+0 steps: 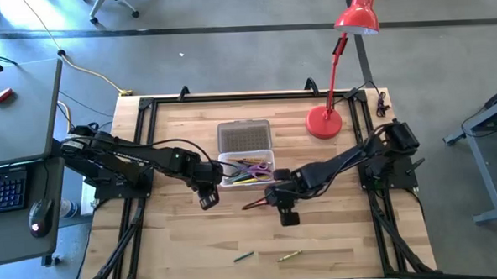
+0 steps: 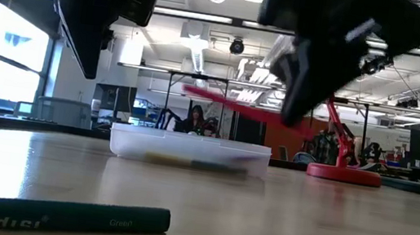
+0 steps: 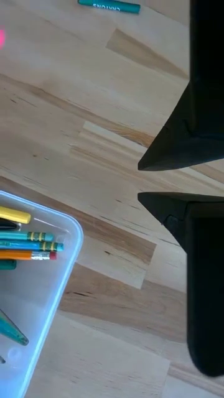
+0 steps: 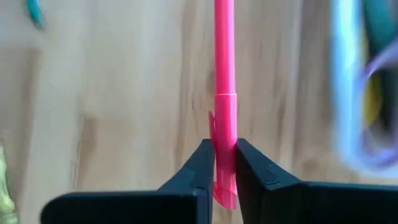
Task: Pick & place school supplies into a supply box
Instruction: Put the pink pen into the supply box
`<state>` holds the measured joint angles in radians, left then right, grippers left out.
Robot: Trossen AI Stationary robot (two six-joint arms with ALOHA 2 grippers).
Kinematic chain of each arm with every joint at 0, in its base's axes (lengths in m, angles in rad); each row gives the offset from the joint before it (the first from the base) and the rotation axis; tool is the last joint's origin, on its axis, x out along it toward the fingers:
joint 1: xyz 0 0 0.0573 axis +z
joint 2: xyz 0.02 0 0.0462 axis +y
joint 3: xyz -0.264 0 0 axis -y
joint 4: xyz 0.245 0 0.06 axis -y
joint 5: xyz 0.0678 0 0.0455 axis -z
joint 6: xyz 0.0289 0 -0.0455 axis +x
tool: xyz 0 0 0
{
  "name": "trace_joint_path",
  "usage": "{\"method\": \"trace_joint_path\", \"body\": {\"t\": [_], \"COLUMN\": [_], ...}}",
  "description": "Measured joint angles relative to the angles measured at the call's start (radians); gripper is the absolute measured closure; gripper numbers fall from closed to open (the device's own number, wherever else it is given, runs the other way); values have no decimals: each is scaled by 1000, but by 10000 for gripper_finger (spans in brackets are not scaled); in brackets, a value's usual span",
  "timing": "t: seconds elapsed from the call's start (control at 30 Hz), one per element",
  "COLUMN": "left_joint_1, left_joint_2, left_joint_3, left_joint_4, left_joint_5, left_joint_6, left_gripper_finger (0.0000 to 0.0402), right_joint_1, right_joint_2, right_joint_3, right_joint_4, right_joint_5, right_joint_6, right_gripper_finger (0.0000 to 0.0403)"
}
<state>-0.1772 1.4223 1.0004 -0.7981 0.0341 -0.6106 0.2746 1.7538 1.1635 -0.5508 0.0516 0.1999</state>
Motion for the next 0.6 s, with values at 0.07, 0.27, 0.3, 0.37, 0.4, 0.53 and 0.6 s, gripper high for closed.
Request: {"method": "trace_joint_path", "body": {"t": [0.07, 0.27, 0.3, 0.37, 0.4, 0.53, 0.6], "left_joint_1": [0, 0, 0, 0, 0, -10, -26], "left_joint_2": [0, 0, 0, 0, 0, 12, 26], "left_joint_3": [0, 0, 0, 0, 0, 0, 0], "left_joint_4": [4, 31, 37, 55, 61, 127, 162], "left_joint_5": [0, 10, 18, 41, 51, 122, 182], "left_joint_6": [0, 1, 2, 11, 26, 90, 91], "left_gripper_finger": [307, 307, 307, 307, 307, 307, 307], "right_joint_1": [15, -29, -52, -105, -132, -221, -250], "right_joint_2": [-2, 10, 15, 31, 37, 71, 96], "right_joint_3": [60, 154, 152, 139, 133, 97, 92], "right_joint_4": [-31, 17, 34, 62, 65, 89, 91], "right_joint_5": [72, 341, 347, 319, 298, 270, 246], "right_joint_6": [-49, -272, -280, -276, -267, -263, -263], "right_gripper_finger": [368, 366, 368, 371, 371, 366, 360]}}
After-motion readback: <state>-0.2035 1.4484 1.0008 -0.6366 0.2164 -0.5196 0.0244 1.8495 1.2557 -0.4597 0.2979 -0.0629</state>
